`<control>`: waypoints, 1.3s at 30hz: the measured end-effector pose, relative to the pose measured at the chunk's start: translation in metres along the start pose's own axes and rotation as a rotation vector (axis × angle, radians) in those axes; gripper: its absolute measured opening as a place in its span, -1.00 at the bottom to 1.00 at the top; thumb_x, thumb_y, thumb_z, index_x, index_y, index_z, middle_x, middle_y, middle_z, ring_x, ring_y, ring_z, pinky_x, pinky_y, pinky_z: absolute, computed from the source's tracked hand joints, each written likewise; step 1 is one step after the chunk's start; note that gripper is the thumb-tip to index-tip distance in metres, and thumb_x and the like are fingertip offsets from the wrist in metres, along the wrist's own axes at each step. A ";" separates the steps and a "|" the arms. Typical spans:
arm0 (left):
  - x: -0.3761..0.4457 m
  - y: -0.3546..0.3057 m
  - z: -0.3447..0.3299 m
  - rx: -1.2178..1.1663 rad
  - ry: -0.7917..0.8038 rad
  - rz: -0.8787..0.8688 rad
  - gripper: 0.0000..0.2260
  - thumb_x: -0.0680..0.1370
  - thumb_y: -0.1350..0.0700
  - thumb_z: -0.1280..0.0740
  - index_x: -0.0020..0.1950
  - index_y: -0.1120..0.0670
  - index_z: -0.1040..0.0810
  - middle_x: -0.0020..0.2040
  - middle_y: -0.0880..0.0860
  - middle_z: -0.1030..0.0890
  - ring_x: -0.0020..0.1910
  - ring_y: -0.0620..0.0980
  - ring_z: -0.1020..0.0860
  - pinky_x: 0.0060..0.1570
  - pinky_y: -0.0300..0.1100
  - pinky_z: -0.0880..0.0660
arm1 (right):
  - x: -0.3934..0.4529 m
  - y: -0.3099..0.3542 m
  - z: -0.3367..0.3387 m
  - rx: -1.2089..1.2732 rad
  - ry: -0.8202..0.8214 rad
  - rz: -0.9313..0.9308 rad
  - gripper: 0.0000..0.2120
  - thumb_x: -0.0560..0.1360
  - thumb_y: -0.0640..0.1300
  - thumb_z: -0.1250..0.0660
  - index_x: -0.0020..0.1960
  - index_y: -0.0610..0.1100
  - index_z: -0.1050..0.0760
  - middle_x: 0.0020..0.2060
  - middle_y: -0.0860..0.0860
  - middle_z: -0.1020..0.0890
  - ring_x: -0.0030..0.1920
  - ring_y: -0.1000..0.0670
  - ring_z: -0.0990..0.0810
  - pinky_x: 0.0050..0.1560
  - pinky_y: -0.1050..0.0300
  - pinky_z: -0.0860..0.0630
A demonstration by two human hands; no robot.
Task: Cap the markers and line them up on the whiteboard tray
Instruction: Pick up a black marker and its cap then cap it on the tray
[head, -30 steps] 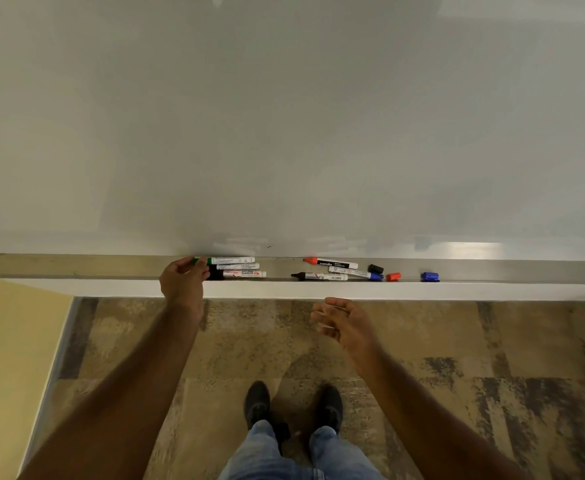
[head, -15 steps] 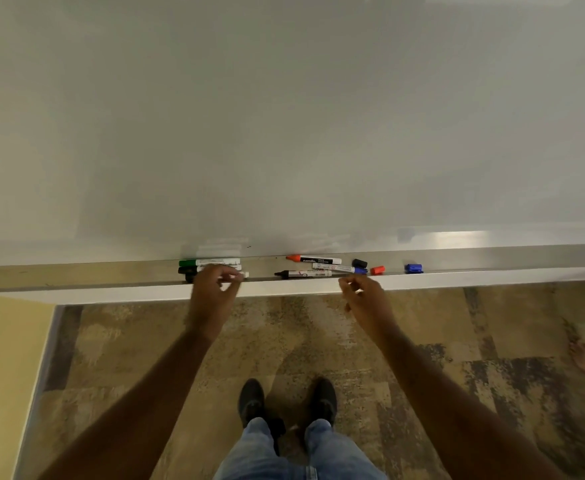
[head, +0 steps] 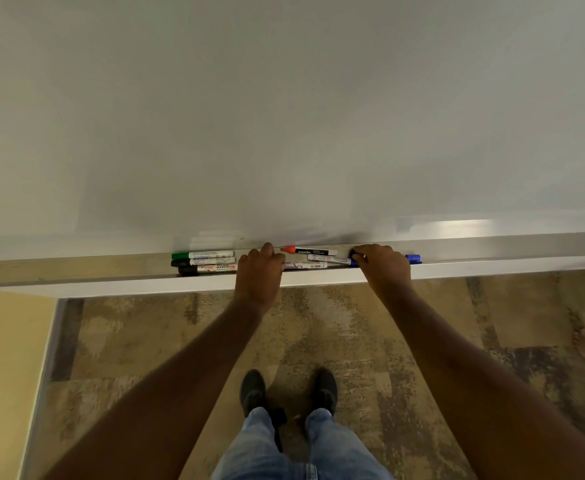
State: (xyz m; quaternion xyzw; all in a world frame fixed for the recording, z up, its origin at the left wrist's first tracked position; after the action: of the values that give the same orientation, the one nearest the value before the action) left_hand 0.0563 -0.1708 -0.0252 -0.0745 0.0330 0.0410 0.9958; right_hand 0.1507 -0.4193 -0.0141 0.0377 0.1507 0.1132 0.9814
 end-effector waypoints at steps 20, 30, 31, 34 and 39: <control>-0.021 0.023 0.022 -0.138 -0.039 -0.103 -0.82 0.65 -0.01 -0.34 0.14 0.08 -0.59 0.09 0.04 -0.51 -0.02 0.01 -0.53 -0.11 0.00 -0.59 | -0.014 0.010 0.006 0.178 -0.105 0.030 -0.80 0.67 0.09 -0.28 0.16 -0.01 -0.54 -0.11 0.03 -0.70 -0.25 0.02 -0.63 -0.33 0.16 -0.50; -0.080 0.022 0.049 -1.325 -0.019 0.609 -0.83 0.62 0.05 -0.46 0.19 0.01 -0.63 0.14 -0.04 -0.69 0.17 -0.06 -0.64 0.09 -0.09 -0.66 | -0.059 0.045 -0.002 0.850 -0.079 -0.053 -0.86 0.56 -0.12 -0.49 0.11 -0.06 -0.62 -0.02 0.10 -0.68 -0.03 0.16 -0.63 -0.13 0.31 -0.55; -0.083 0.022 0.049 -1.422 -0.030 0.658 -0.82 0.61 0.06 -0.46 0.20 0.04 -0.65 0.13 0.01 -0.73 0.16 0.02 -0.68 0.09 -0.06 -0.68 | -0.062 0.050 -0.003 0.902 -0.055 -0.060 -0.86 0.57 -0.13 -0.48 0.12 -0.07 -0.63 -0.02 0.10 -0.69 -0.02 0.18 -0.63 -0.13 0.35 -0.53; -0.092 0.023 0.052 -1.542 -0.068 0.714 -0.77 0.60 0.08 -0.48 0.23 0.11 -0.66 0.10 0.05 -0.76 0.11 0.03 -0.72 0.13 -0.07 -0.68 | -0.070 0.067 -0.006 0.967 -0.011 -0.056 -0.77 0.60 -0.12 -0.44 0.25 -0.04 -0.63 0.04 0.08 -0.70 -0.02 0.17 -0.64 -0.16 0.41 -0.53; -0.103 0.024 0.049 -1.427 -0.023 0.686 -0.81 0.63 0.04 -0.44 0.22 0.03 -0.66 0.02 0.02 -0.77 0.00 -0.01 -0.75 0.01 -0.11 -0.68 | -0.077 0.094 -0.012 1.064 0.053 -0.076 -0.74 0.62 -0.09 -0.42 0.30 -0.04 -0.64 0.13 0.07 -0.71 0.09 0.10 -0.68 0.11 0.22 -0.64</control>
State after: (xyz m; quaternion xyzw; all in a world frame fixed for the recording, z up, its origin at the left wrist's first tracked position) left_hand -0.0458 -0.1473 0.0273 -0.6802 0.0096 0.3577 0.6397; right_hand 0.0561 -0.3452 0.0069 0.5219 0.2130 -0.0133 0.8259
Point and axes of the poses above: each hand's wrist, its own x-axis towards the middle knuckle, its own z-axis out of the back of the hand, y = z × x, the point moved 2 cm from there along x, towards the middle knuckle
